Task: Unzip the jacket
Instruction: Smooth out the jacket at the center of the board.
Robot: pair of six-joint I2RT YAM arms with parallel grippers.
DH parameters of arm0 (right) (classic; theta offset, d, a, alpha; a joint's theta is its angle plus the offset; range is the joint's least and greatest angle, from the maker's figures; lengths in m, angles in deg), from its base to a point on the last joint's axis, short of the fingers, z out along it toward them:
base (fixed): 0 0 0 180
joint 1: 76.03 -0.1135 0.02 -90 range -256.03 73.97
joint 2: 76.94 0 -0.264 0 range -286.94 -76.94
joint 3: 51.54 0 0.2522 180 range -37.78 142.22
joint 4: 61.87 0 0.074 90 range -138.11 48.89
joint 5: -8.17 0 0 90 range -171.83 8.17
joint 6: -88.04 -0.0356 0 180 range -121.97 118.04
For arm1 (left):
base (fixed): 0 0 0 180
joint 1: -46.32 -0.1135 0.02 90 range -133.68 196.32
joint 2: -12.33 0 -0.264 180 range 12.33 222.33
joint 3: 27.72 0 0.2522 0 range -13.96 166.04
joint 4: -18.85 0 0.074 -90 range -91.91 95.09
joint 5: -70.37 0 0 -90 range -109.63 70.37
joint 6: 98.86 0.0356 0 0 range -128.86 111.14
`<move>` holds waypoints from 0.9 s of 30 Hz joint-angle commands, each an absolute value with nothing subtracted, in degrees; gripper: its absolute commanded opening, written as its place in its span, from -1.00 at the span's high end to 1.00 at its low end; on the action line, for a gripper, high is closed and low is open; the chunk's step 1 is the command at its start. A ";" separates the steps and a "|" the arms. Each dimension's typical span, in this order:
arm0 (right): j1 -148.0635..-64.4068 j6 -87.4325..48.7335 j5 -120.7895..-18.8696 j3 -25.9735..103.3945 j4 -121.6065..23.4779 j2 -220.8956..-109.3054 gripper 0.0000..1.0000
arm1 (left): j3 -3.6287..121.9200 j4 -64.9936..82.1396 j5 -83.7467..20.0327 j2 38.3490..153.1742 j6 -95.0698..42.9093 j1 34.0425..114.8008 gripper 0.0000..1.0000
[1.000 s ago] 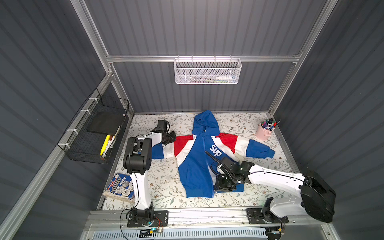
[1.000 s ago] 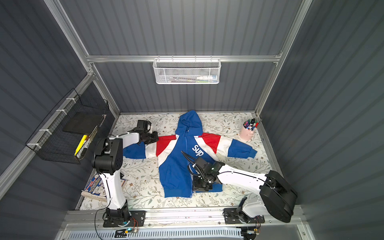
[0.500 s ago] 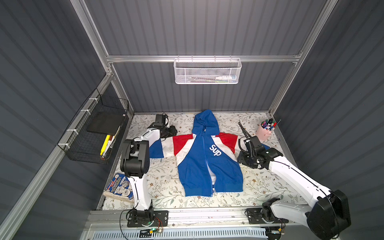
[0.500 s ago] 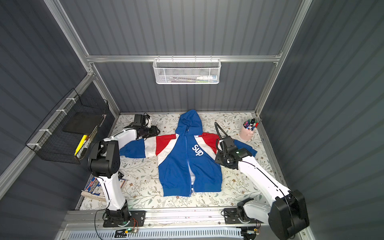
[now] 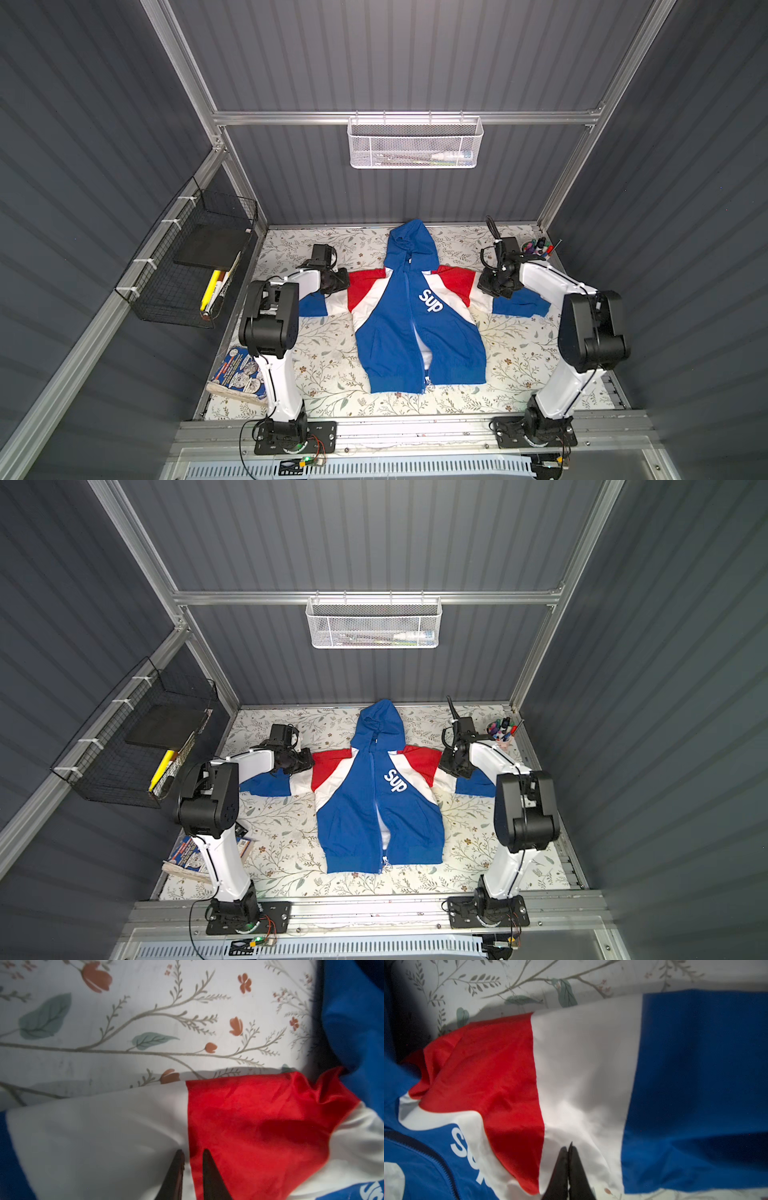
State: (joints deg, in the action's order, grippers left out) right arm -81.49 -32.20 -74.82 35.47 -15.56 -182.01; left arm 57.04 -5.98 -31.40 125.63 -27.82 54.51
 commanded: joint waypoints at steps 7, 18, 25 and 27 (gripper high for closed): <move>-79.50 -29.98 -73.42 42.27 -13.02 -192.05 1.00 | 55.16 -10.63 -25.25 127.68 -33.42 53.32 0.70; -76.94 -30.96 -80.81 40.51 -8.55 -193.21 1.00 | 53.40 -12.36 -21.54 128.33 -34.04 48.90 0.70; -74.14 -32.05 -81.63 35.11 -8.32 -188.41 1.00 | 53.26 -11.98 -20.89 129.45 -34.59 48.43 0.71; -73.52 -31.94 -81.79 33.59 -8.35 -187.28 1.00 | 53.15 -12.05 -20.94 129.66 -34.59 48.35 0.71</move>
State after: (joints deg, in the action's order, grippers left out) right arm -74.58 -31.55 -78.91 36.13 -12.24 -188.11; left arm 56.26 -4.86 -26.17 125.61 -33.98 49.63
